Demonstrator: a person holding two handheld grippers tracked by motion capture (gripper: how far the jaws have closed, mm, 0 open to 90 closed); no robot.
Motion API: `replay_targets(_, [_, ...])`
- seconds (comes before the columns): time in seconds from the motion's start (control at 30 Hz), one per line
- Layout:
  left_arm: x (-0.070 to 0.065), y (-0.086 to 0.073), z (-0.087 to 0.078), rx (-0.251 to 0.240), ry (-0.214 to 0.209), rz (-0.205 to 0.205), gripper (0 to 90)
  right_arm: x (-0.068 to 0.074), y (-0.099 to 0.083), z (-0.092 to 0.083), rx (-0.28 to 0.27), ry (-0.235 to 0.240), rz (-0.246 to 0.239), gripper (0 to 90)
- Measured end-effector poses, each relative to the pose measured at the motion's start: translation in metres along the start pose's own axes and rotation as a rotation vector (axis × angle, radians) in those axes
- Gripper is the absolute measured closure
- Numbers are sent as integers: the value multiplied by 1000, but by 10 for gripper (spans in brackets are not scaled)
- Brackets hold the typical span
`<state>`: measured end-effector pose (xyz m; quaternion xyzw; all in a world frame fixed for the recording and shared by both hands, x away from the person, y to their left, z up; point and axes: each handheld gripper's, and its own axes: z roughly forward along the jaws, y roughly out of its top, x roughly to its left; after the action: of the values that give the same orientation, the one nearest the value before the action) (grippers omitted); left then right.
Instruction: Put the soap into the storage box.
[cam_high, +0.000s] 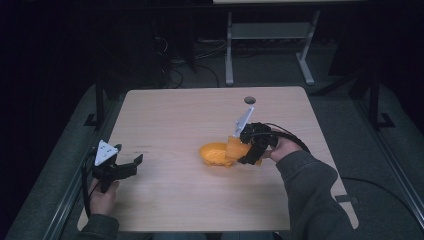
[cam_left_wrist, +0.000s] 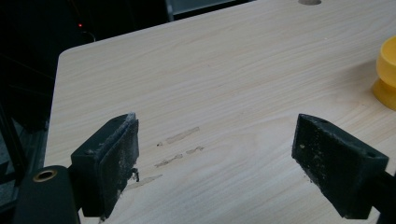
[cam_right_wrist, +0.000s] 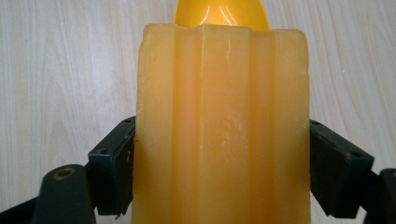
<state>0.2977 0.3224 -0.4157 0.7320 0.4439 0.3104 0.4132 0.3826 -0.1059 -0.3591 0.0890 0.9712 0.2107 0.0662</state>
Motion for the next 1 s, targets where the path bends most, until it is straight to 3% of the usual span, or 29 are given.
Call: replay_targets(1.0, [1, 0, 0, -8, 1, -7, 142, -3, 41, 20, 6, 46, -74, 207])
